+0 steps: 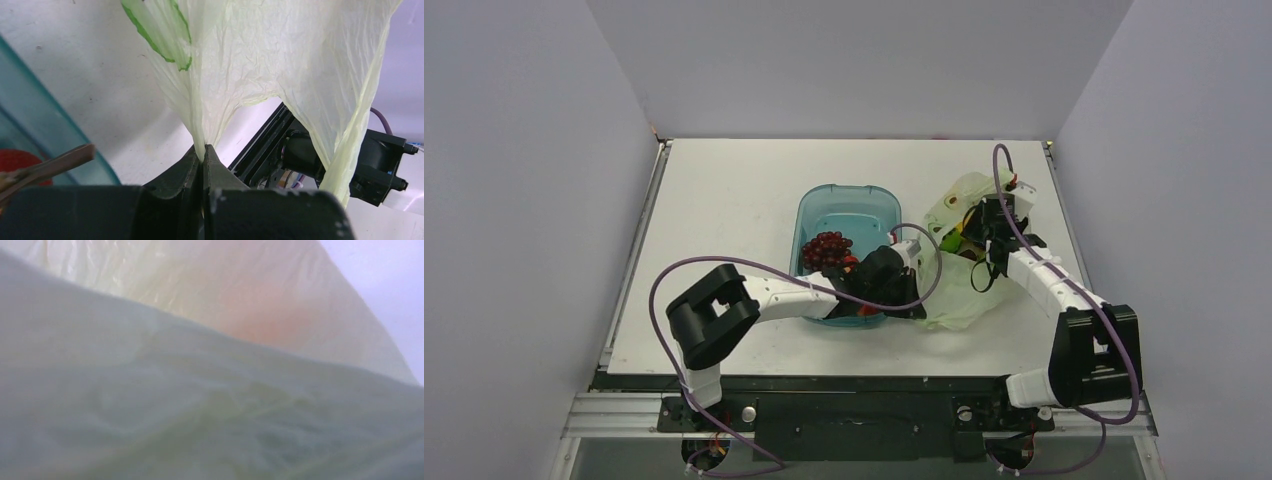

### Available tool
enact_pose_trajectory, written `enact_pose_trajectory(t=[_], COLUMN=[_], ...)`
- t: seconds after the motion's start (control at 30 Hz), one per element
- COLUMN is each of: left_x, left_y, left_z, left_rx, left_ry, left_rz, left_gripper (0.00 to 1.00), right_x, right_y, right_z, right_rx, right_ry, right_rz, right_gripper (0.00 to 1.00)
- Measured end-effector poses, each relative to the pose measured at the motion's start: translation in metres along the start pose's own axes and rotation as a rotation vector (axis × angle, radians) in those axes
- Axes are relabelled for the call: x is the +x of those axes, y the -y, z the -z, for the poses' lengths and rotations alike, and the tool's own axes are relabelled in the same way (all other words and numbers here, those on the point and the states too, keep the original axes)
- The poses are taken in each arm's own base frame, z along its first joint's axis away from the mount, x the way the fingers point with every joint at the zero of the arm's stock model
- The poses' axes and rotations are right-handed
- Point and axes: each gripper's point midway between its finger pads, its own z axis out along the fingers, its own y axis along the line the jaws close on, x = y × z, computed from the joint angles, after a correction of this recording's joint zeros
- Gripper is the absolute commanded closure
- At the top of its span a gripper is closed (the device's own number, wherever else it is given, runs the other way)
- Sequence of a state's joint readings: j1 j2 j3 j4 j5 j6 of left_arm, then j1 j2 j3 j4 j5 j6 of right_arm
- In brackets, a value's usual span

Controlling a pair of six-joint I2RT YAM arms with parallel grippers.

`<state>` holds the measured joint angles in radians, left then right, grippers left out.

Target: Take the fake fruits out of the plastic bag

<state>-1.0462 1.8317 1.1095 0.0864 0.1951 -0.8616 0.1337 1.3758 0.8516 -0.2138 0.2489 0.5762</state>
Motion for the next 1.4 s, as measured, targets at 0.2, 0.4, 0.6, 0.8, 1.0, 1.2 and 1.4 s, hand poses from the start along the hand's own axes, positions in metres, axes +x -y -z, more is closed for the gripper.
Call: enact_pose_trajectory(t=[0.2,0.4,0.6,0.8,1.0,1.2,1.4], left_x=[0.005,0.005,0.004,0.003,0.001,-0.001,-0.004], left_y=[0.006,0.006,0.006,0.004,0.003,0.003,0.005], left_z=[-0.006,-0.007,-0.007,-0.007,-0.007,-0.005,-0.003], left_rx=[0.016,0.017,0.016,0.006,-0.001,-0.005,-0.004], left_ry=[-0.018,-0.018,-0.017,-0.006,0.001,0.010,0.024], left_rz=[-0.005,-0.006,-0.005,-0.008,-0.008,-0.008,-0.009], left_gripper=[1.00,1.00,1.00,1.00,1.00,0.99,0.85], right_x=[0.016,0.027,0.042,0.048,0.042,0.040,-0.004], right_y=[-0.025,-0.048,-0.061,-0.068,-0.077,-0.067,-0.056], right_z=[-0.005,-0.012,-0.024,-0.039,-0.047,-0.026,0.027], right_rx=[-0.148,-0.257,-0.307,-0.315,-0.328,-0.300,-0.300], right_ry=[-0.038,-0.067,-0.113,-0.118,-0.109,-0.135,0.000], right_rz=[-0.024,-0.050,-0.063,-0.068,-0.080,-0.071,-0.071], right_gripper=[0.33,0.29,0.24,0.28,0.51,0.77,0.93])
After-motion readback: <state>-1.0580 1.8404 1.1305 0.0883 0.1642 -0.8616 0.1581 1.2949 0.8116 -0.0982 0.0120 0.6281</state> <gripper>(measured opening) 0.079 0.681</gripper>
